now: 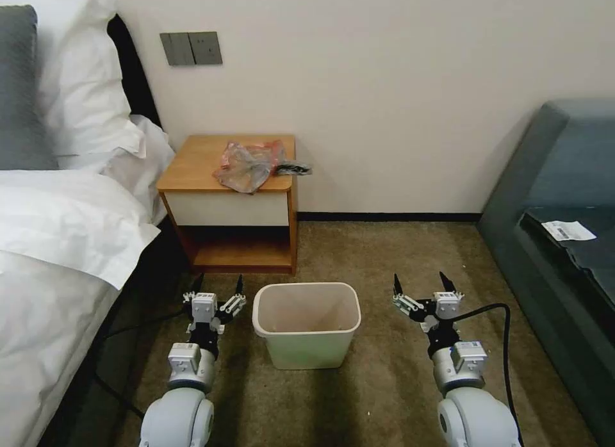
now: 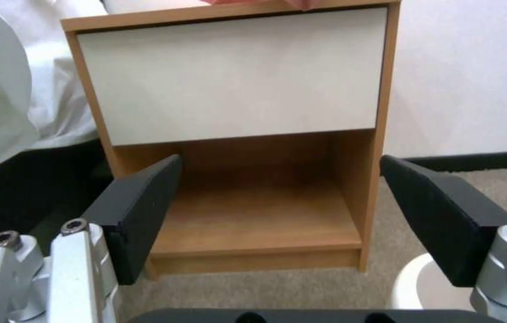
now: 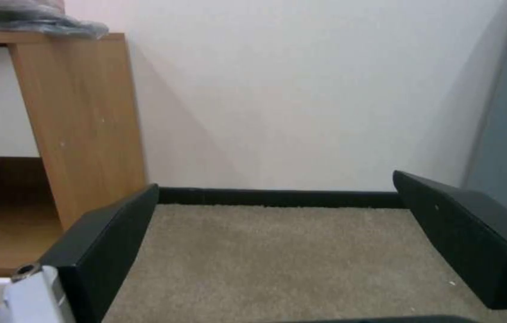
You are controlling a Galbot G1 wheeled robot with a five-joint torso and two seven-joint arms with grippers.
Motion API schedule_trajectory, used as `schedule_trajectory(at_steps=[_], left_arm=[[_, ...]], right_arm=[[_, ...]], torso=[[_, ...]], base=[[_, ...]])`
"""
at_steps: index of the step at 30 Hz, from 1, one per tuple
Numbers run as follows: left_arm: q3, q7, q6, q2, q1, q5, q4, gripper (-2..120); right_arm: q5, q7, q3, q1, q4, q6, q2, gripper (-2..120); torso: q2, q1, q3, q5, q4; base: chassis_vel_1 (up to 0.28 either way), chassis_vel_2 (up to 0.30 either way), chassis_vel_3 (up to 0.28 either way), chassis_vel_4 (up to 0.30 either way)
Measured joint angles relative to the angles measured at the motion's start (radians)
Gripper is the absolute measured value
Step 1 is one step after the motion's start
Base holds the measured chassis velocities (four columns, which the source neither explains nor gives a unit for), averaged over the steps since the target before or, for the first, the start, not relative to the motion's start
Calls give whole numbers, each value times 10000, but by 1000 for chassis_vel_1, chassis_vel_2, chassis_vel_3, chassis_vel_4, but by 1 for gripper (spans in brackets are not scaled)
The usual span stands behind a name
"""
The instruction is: Pick up the garbage bag from the table and place it over the trash can.
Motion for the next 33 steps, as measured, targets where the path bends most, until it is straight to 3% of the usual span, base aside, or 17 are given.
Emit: schedule_trajectory(at_steps=[21, 25, 26, 29, 33], left_arm=[[0, -6, -32, 32, -2, -21, 8, 85], [-59, -272, -1247, 862, -67, -994, 226, 97], [-59, -272, -1247, 862, -67, -994, 226, 97], [-126, -546, -2445, 1687, -136, -1960, 442, 99], [-11, -582, -2940, 1983, -122, -2627, 600, 100]], right_arm=[[0, 0, 0, 0, 0, 17, 0, 100], [-142, 62, 35, -41, -66, 823, 40, 100], [-142, 62, 35, -41, -66, 823, 40, 100], [-337, 157, 93, -105, -159, 1871, 95, 100], [-548, 258, 151, -173, -253, 2973, 160, 100]], torso=[[0, 0, 0, 0, 0], [0, 0, 0, -1, 0], [0, 0, 0, -1, 0], [0, 0, 0, -1, 0], [0, 0, 0, -8, 1]], base=[[0, 0, 0, 0], [0, 0, 0, 0], [0, 0, 0, 0], [0, 0, 0, 0], [0, 0, 0, 0]])
